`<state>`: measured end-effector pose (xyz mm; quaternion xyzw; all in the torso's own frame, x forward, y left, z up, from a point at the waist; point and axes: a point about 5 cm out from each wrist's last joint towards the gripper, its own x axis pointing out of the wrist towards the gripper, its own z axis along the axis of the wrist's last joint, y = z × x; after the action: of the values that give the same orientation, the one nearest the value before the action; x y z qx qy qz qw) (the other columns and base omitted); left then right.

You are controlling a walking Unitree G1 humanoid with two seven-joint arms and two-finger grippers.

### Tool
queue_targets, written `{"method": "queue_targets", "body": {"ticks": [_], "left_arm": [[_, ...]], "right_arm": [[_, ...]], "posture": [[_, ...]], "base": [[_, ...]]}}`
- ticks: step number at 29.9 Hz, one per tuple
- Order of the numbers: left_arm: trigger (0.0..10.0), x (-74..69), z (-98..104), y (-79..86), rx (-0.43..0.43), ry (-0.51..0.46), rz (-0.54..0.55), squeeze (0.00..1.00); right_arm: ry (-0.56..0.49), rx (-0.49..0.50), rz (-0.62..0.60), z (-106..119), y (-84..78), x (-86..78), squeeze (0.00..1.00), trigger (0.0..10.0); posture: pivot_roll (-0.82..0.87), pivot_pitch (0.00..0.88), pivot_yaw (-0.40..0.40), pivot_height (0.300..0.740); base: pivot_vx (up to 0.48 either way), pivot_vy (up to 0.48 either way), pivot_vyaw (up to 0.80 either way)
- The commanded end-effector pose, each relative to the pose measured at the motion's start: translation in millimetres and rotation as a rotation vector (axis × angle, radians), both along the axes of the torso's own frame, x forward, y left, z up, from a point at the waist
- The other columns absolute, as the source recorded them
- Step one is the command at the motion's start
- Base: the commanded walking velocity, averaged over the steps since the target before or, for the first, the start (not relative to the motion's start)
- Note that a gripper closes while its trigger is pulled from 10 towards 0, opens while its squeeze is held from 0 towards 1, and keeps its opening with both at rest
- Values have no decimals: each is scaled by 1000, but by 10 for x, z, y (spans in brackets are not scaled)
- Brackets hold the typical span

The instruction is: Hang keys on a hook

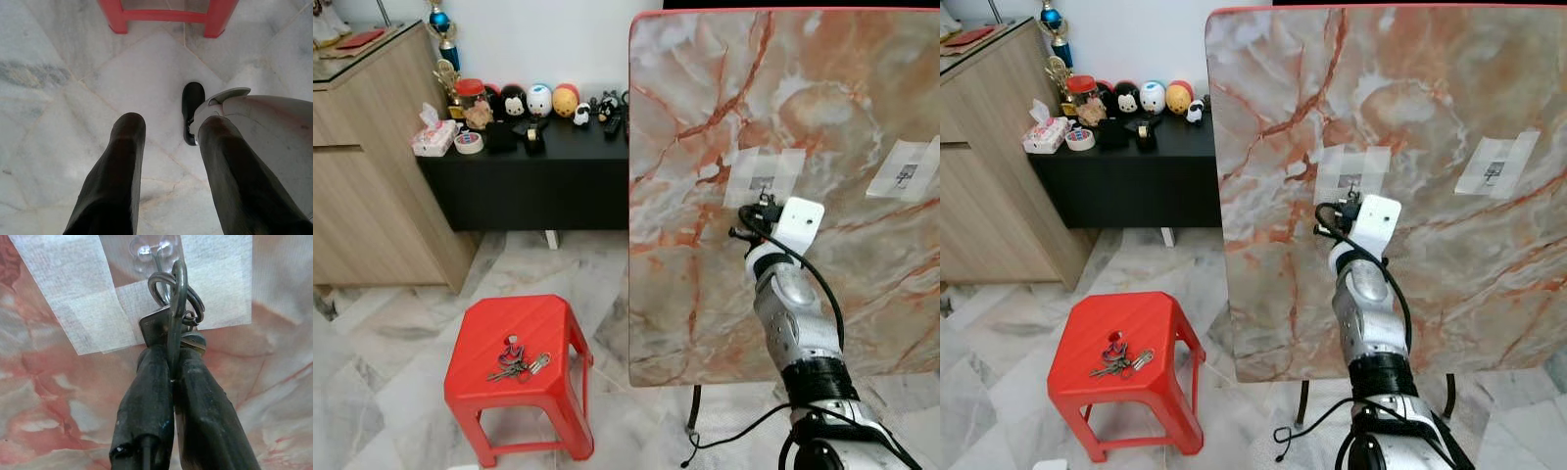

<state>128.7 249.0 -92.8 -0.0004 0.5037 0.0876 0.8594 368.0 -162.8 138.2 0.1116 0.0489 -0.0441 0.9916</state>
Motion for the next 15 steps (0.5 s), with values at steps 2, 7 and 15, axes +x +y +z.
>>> {"method": "queue_targets", "body": {"ticks": [2,7,15], "left_arm": [[10000,-26,-2,31,0,19,-9,0],[10000,-26,-3,28,-3,21,-15,0],[10000,-26,-2,28,-4,21,-15,0]], "right_arm": [[-36,-11,26,119,54,62,0,10000],[-31,-15,34,116,76,69,0,10000],[37,-39,36,-34,59,18,0,10000]], "posture": [[55,0,-10,740],[57,0,-11,740],[52,0,-10,740]], "base": [[0,0,0],[0,0,0],[0,0,0]]}}
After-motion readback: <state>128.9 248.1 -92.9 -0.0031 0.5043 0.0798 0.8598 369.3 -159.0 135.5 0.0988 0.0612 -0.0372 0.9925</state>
